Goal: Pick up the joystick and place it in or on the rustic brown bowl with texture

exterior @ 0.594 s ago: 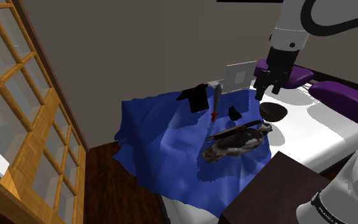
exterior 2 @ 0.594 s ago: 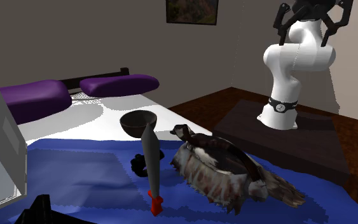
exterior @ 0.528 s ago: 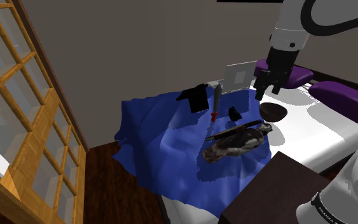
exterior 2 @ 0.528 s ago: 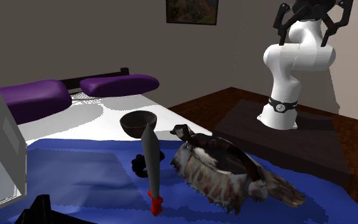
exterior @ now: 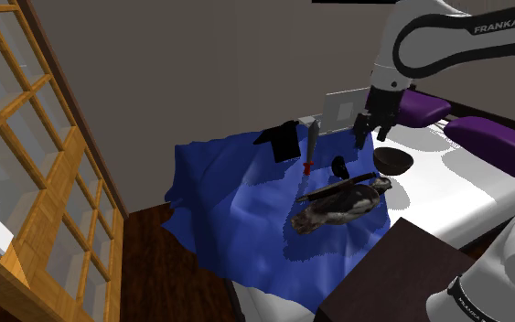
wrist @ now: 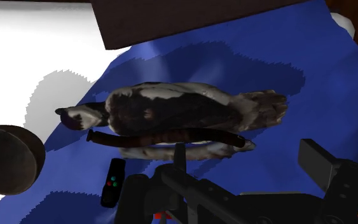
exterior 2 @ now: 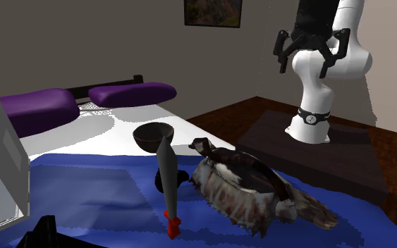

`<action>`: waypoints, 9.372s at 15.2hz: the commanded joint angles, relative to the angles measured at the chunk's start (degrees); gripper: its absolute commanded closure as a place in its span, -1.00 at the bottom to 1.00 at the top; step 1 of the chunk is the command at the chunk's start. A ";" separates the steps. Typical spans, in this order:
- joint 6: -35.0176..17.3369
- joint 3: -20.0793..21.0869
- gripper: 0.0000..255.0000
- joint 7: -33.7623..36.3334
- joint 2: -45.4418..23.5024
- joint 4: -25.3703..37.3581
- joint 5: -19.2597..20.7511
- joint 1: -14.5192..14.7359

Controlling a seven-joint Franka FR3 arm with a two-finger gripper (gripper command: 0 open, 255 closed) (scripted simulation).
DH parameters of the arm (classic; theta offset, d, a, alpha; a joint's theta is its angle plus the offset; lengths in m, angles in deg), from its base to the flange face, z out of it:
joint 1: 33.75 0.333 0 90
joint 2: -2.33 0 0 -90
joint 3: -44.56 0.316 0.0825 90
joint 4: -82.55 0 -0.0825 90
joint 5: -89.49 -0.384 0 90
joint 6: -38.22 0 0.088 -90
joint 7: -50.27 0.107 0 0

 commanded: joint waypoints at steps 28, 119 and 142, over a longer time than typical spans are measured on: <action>-20.63 -9.76 -1.00 -19.41 -61.75 36.70 -7.26 -10.82; -7.40 -14.76 1.00 -44.39 -72.45 61.18 -9.73 -34.18; -12.38 -14.09 -1.00 -44.45 -75.68 59.35 -10.55 -34.48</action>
